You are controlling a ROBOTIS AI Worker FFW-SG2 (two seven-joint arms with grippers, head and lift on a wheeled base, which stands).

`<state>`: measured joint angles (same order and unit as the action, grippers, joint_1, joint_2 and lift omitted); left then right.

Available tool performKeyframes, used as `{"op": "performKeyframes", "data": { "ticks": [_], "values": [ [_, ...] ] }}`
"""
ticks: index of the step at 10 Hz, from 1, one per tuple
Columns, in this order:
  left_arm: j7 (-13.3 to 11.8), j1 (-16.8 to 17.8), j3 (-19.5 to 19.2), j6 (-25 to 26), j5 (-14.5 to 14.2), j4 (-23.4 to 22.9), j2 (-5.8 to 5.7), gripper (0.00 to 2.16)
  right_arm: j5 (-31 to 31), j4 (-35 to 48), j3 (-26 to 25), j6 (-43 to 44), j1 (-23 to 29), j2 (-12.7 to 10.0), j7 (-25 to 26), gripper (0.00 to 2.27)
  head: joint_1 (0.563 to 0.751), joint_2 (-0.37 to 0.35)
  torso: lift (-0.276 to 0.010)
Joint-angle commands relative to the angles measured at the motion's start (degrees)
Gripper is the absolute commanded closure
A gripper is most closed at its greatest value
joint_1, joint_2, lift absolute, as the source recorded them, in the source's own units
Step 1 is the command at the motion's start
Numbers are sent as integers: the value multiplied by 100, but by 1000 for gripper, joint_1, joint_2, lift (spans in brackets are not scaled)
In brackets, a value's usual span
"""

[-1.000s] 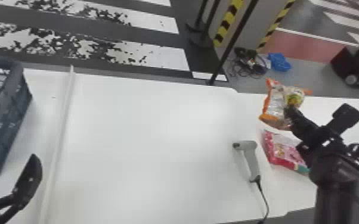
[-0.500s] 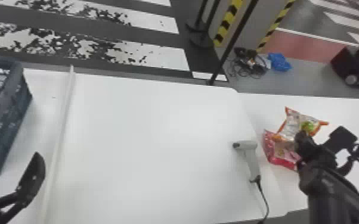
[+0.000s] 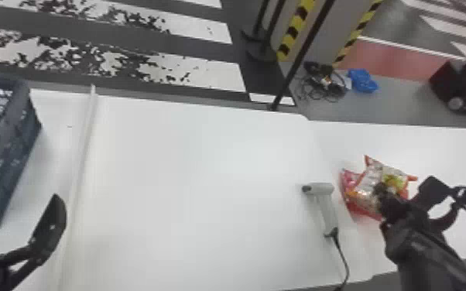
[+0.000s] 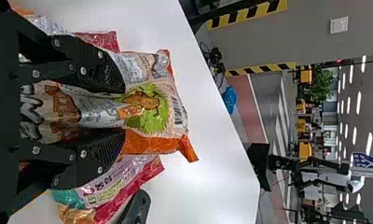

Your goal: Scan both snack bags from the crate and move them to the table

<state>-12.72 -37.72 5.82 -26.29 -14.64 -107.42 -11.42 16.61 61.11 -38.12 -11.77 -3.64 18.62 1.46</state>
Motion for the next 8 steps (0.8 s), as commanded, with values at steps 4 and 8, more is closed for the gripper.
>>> {"op": "performKeyframes", "data": {
  "ticks": [4,8],
  "values": [
    [6,-69,7,-11,14,-86,17,66,97,2239,410,3,1190,-526,161,43,695,-350,-87],
    [59,-130,-2,-99,14,-192,61,66,483,5157,1272,284,3009,-1177,135,43,695,-350,-87]
  ]
}}
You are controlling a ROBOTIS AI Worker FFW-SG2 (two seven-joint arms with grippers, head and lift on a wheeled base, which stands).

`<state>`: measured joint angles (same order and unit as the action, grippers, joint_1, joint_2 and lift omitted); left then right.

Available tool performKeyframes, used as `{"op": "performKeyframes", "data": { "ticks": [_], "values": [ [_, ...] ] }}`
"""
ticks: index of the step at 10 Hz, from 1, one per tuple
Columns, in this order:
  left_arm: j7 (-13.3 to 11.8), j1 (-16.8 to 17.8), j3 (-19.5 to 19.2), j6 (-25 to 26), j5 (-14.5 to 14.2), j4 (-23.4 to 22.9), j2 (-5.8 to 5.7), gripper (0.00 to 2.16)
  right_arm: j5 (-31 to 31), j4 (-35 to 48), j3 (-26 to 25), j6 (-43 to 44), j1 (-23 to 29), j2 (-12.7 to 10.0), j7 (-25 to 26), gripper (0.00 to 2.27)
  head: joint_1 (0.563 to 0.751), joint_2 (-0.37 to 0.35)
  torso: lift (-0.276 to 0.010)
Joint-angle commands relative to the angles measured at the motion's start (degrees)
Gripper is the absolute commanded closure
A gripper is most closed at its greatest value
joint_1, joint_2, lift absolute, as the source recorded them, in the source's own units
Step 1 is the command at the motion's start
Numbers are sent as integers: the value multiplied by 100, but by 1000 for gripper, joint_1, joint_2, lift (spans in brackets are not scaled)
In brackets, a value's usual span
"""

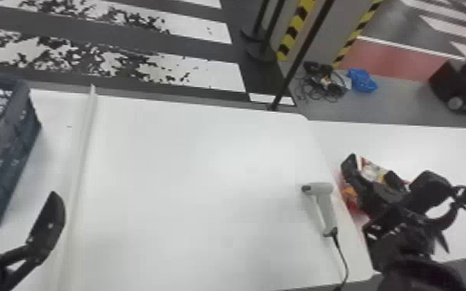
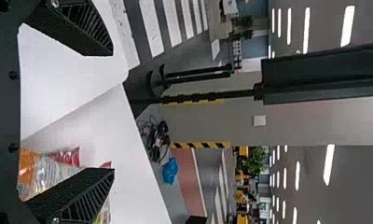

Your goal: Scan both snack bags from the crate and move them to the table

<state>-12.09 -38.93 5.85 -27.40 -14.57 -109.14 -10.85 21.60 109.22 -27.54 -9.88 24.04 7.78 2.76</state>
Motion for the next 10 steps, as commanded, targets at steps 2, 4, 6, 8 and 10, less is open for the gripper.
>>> {"op": "performKeyframes", "data": {
  "ticks": [2,4,6,8,10],
  "values": [
    [304,-132,-76,47,7,-134,13,66,-384,1005,1057,412,786,-286,32,60,695,-350,-87],
    [418,-290,-269,539,-2,-424,4,66,-771,1163,1875,675,1050,-295,5,63,695,-278,-87],
    [603,-457,-497,1260,-107,-784,13,66,-999,1260,2481,201,1200,-295,-170,87,695,-182,-87],
    [884,-519,-594,1207,-125,-784,13,66,-1623,1040,3017,851,1437,-295,-153,83,695,-39,-87],
    [875,-519,-541,698,-125,-424,21,66,-1527,601,3140,1466,1621,-303,-82,83,695,46,-87]
  ]
}}
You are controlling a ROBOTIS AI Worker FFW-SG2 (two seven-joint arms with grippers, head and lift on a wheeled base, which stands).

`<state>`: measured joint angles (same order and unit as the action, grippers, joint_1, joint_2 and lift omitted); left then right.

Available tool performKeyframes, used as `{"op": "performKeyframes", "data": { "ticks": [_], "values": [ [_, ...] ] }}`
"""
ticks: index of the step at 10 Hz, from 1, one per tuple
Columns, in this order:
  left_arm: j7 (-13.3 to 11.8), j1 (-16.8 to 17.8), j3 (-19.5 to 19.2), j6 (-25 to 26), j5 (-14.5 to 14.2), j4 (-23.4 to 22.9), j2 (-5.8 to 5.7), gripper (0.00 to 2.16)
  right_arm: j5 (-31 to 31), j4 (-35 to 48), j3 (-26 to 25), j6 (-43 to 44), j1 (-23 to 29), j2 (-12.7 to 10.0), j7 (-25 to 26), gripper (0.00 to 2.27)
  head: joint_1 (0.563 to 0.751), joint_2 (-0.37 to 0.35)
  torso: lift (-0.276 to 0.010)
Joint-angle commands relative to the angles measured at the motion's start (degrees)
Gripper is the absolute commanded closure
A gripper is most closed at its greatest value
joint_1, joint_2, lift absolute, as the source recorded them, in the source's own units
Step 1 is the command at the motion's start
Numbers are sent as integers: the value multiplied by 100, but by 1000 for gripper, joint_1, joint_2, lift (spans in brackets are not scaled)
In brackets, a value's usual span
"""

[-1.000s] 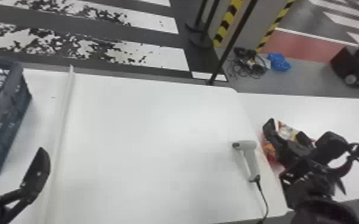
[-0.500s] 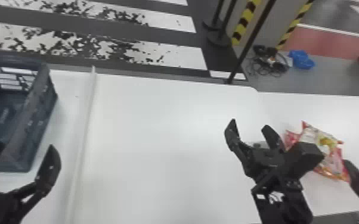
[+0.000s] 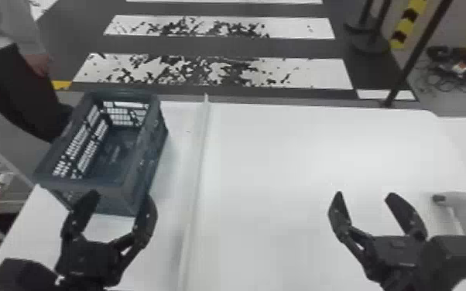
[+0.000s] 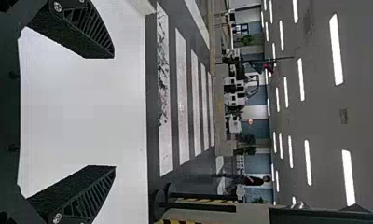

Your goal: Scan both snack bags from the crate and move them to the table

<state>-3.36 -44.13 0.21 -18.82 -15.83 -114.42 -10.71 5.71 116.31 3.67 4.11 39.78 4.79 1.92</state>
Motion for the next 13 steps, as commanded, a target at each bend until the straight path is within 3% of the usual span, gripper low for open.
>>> {"op": "performKeyframes", "data": {
  "ticks": [1,4,13],
  "values": [
    [-15,-7,50,-337,18,245,-2,66,79,-267,64,260,126,-4,1,83,695,53,-87],
    [-7,-7,287,-477,150,464,7,66,97,-364,81,858,381,40,1,83,695,57,-87],
    [20,-122,401,-407,167,271,-10,66,176,111,-183,577,698,49,-17,83,695,-18,-87]
  ]
}}
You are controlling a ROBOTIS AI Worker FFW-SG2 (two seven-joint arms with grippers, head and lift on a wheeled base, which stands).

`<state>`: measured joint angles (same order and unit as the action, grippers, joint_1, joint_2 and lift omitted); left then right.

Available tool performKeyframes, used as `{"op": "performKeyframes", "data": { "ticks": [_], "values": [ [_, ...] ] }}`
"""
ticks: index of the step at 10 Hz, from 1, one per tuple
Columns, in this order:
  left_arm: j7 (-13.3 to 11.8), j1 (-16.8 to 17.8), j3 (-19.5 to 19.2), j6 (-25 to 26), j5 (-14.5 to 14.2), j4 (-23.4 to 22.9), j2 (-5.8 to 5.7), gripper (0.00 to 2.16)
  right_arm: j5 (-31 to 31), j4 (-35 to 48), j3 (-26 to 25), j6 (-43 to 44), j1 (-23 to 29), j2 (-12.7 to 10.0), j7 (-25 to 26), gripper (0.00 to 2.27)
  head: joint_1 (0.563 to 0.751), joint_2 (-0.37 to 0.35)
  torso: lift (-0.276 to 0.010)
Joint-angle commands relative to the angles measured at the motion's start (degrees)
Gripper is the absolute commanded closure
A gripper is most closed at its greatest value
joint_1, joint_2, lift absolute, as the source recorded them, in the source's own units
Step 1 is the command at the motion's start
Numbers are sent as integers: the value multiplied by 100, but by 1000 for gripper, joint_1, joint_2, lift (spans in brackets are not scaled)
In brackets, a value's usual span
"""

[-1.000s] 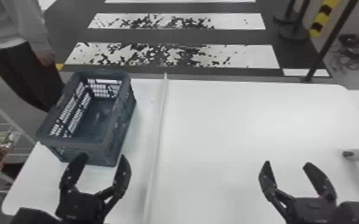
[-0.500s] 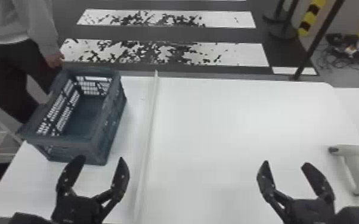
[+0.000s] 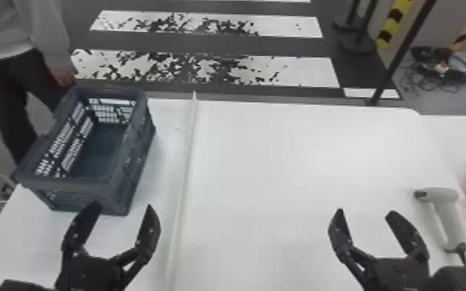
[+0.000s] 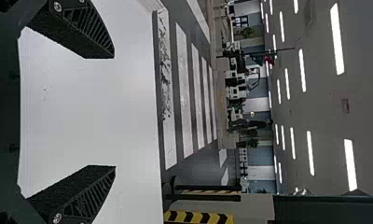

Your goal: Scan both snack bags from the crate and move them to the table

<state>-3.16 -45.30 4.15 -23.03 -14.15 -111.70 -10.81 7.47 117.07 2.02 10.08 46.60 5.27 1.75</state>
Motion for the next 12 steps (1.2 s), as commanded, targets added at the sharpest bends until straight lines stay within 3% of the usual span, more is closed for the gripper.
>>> {"op": "performKeyframes", "data": {
  "ticks": [1,12],
  "values": [
    [-1,4,7,14,0,8,0,66,0,62,-26,-38,34,0,1,83,695,-19,-87],
    [-1,-32,16,14,0,8,8,66,9,220,-17,-38,157,0,-8,83,695,-22,-87]
  ]
}}
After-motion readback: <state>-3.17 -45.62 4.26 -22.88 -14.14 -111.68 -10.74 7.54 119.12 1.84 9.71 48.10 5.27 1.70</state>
